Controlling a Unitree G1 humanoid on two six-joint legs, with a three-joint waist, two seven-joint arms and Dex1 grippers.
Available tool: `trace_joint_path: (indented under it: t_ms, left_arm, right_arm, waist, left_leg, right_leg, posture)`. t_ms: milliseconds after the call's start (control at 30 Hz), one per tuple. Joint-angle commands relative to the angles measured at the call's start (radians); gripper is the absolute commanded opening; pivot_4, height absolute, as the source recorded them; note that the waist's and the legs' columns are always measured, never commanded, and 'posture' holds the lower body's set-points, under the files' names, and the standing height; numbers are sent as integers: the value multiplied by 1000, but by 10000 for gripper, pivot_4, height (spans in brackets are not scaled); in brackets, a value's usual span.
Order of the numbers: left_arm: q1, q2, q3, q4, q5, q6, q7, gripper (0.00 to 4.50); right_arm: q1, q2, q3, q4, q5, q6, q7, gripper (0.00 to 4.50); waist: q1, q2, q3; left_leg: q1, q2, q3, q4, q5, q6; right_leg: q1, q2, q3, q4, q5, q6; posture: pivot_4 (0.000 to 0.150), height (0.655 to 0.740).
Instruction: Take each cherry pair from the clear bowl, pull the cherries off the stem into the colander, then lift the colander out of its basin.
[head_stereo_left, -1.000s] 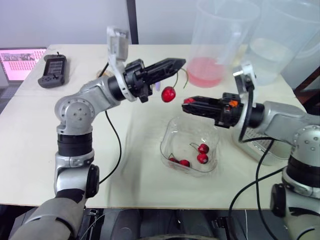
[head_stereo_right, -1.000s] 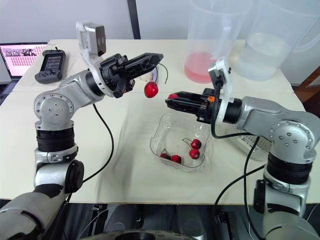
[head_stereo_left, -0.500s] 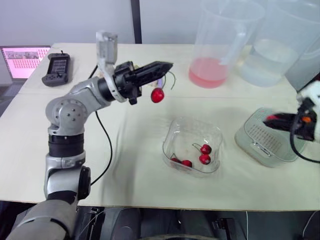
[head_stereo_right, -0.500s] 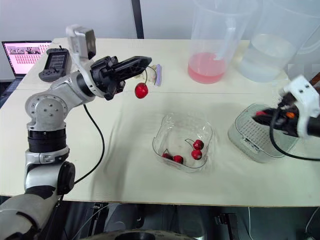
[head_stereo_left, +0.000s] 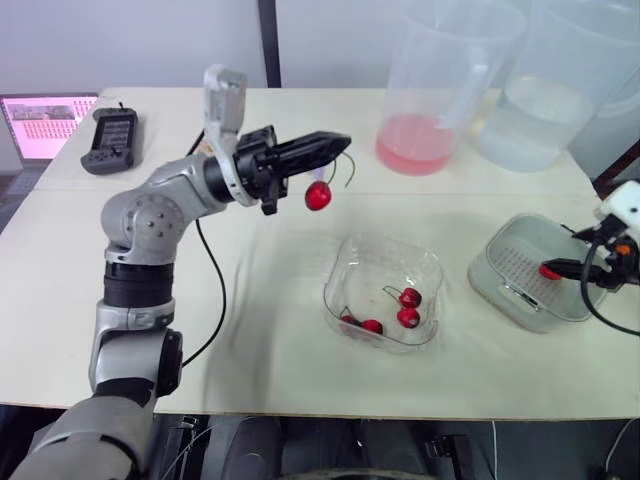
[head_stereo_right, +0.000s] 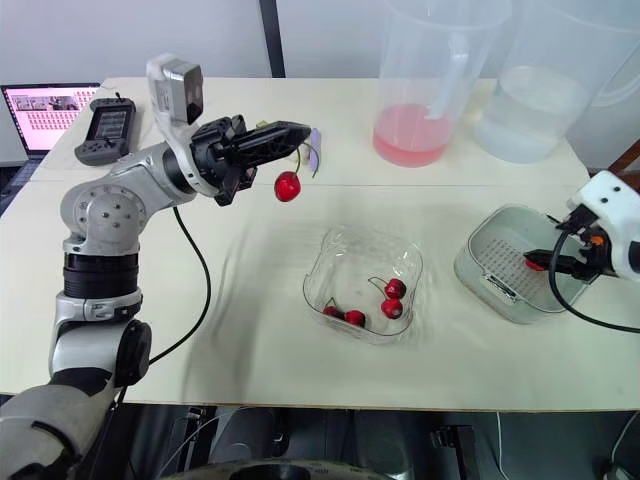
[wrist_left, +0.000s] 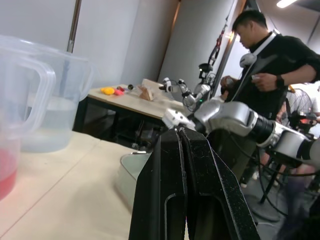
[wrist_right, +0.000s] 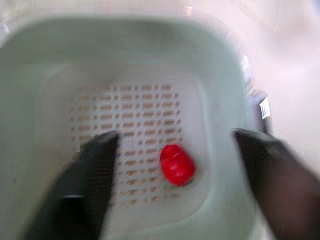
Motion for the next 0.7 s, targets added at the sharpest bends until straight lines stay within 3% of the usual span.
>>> trace_joint_path:
  t_ms: [33,167,333,433,700]
  left_arm:
    - [-16,0,20,-27,-17,-8,-8,0]
    - [-42,-8,10,-8,-10,-7,-17,0]
    - [-79,-23,-3,12,-16,13,-32,0]
    - [-93,-33,-8,22,-8,14,-35,0]
    - [-103,-39,-6,-2,-29,55,-29,0]
  right_arm:
    - [-71,-54,-62,-78,70,83,63,44563]
    - [-261,12,-50,-267,271,235,46,44563]
    - [-511,292,49,-448,489,404,-141,44563]
    - [-548,474,95,-498,547,441,-260,44563]
    - [-553,727,110,-506,652,456,-449,44563]
  waist:
    - [0,0,0]
    - [-5,0,0]
    - [-11,-1,1]
    - [-7,-1,1]
    - [5,-1,1]
  left_leg:
    - [0,0,0,0,0,0]
    - [1,0,0,0,0,0]
    - [0,0,-3,1,0,0]
    - [0,0,-3,1,0,0]
    - [-14,0,-7,2,0,0]
  right_leg:
    - [0,0,0,0,0,0]
    - [0,0,0,0,0,0]
    - [1,1,-2,0,0,-1]
    - [1,0,-2,0,0,0]
    - [-11,-1,-6,3,1,-1]
  posture:
    - [1500,7400]
    - [1500,7400]
    - [1500,7400]
    - [1500,7400]
    - [1500,7400]
